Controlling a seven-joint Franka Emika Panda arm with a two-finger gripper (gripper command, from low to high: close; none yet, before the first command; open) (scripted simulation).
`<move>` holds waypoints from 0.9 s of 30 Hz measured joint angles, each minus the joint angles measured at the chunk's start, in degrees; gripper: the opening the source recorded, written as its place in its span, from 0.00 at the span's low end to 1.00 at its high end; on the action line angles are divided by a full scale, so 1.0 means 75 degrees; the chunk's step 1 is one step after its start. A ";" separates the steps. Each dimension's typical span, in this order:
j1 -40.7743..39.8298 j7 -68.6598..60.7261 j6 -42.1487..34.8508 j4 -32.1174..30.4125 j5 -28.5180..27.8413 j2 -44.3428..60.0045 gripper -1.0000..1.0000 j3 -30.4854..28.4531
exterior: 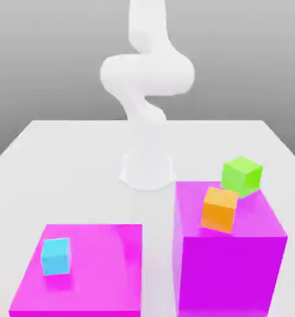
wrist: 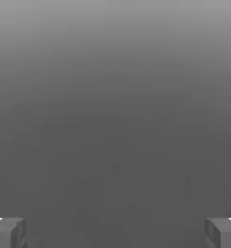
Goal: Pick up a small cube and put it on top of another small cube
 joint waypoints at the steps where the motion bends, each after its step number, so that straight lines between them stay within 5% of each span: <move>1: -0.0148 0.0219 0.0070 0.0039 -0.0020 0.0301 0.50 0.0003; 16: -0.1766 0.3260 0.1001 0.0596 -0.0275 0.4478 0.50 -0.0422; 27: -0.2724 0.4894 0.1685 0.1000 0.0376 0.7539 0.50 -0.0972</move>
